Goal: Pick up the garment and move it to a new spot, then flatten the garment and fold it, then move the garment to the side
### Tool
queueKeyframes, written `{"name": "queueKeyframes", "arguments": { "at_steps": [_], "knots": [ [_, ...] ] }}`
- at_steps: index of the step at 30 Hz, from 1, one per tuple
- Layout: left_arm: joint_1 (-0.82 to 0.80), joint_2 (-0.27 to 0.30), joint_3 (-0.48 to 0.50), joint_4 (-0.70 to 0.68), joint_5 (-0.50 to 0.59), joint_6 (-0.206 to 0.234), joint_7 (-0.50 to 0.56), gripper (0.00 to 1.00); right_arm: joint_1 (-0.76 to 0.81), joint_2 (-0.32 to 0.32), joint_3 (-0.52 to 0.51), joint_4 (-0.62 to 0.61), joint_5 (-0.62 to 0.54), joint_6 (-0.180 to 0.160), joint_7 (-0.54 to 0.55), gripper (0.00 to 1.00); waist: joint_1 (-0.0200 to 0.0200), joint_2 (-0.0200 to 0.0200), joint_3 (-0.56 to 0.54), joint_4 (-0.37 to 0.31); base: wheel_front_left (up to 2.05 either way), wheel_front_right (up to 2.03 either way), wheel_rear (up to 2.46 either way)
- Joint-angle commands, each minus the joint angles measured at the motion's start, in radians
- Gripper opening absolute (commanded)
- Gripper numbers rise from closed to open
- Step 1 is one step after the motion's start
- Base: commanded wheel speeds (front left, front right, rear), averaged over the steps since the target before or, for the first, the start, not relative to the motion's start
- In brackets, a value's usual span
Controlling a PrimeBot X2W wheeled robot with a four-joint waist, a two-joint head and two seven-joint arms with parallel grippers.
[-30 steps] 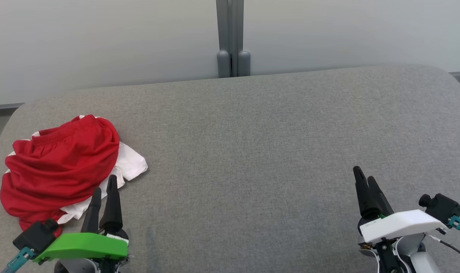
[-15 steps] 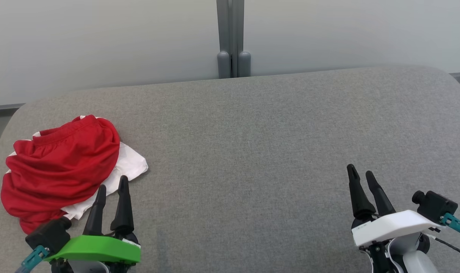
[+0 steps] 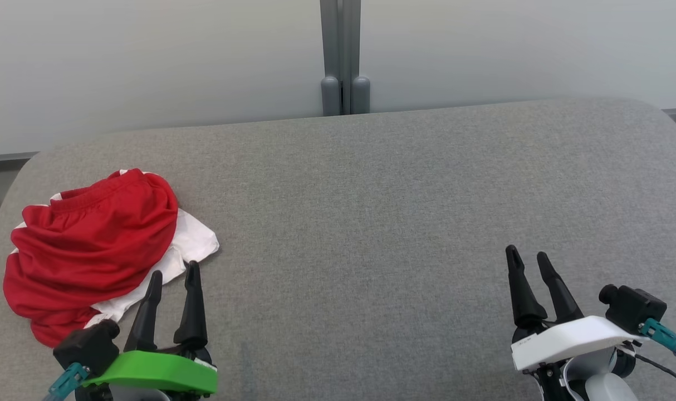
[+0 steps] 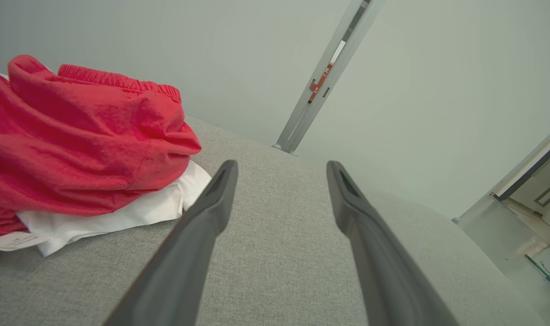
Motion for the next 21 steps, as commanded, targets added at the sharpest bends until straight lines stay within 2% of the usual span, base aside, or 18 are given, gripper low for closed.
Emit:
{"name": "queueKeyframes", "arguments": {
  "at_steps": [1, 21],
  "knots": [
    [0.004, 0.008, -0.003, -0.012, 0.027, -0.007, -0.009, 1.00, -0.001, -0.005, 0.007, -0.009, -0.026, 0.001, -0.010, 1.00, 0.0000, 0.0000, -0.001, 0.000, 0.00, 0.00, 0.00],
    [0.017, 0.009, -0.022, -0.003, 0.194, -0.013, -0.055, 1.00, 0.014, -0.007, 0.036, -0.017, -0.204, 0.001, -0.056, 1.00, 0.0000, 0.0000, -0.007, -0.004, 0.00, 0.00, 0.00]
  ]
}}
